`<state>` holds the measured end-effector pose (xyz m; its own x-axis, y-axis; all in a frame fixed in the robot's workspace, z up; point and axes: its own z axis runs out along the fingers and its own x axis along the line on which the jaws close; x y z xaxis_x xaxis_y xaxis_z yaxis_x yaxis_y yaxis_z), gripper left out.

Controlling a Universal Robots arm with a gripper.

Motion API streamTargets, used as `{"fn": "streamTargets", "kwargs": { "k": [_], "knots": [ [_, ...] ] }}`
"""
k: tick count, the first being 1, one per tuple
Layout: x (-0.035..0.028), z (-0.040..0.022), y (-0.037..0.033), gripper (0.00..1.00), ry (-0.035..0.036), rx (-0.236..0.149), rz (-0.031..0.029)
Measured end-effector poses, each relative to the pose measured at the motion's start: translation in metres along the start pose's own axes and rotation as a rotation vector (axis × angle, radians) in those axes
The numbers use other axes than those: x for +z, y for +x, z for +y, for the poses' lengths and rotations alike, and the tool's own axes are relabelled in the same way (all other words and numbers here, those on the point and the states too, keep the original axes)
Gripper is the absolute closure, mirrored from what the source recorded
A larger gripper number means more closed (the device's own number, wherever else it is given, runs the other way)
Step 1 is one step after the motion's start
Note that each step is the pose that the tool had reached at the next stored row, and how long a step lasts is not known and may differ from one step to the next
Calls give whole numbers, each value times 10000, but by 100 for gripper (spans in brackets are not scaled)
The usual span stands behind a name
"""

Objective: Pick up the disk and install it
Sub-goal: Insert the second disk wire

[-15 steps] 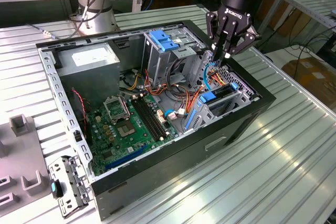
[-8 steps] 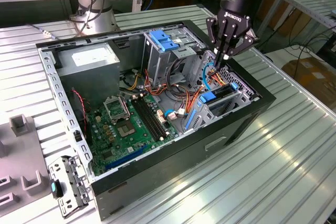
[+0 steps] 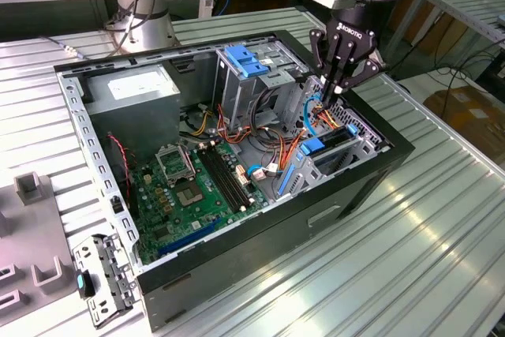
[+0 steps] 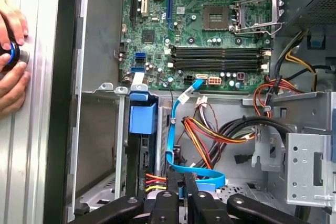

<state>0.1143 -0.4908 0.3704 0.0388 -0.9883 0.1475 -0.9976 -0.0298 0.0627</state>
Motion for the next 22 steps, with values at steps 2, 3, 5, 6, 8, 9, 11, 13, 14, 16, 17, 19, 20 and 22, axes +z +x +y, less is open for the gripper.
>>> {"fn": "streamTargets", "kwargs": {
  "k": [2,3,5,6,8,9,11,13,14,16,17,19,20,22],
  "knots": [
    [9,45,1,84,8,-40,-10],
    [13,69,1,84,15,-50,-10],
    [22,102,12,84,32,-66,-70],
    [29,111,22,84,43,-75,-124],
    [47,120,67,84,69,-88,-254],
    [53,123,89,84,78,-92,-305],
    [69,130,143,84,102,-99,-427],
    [96,141,223,84,141,-108,-588],
    [113,152,271,84,169,-112,-672],
    [141,187,312,84,311,-117,-711],
    [149,206,315,84,409,-115,-707],
    [160,252,322,84,597,-98,-753],
    [164,259,330,84,648,-95,-854],
    [171,262,354,84,698,-98,-1047]
  ]
}}
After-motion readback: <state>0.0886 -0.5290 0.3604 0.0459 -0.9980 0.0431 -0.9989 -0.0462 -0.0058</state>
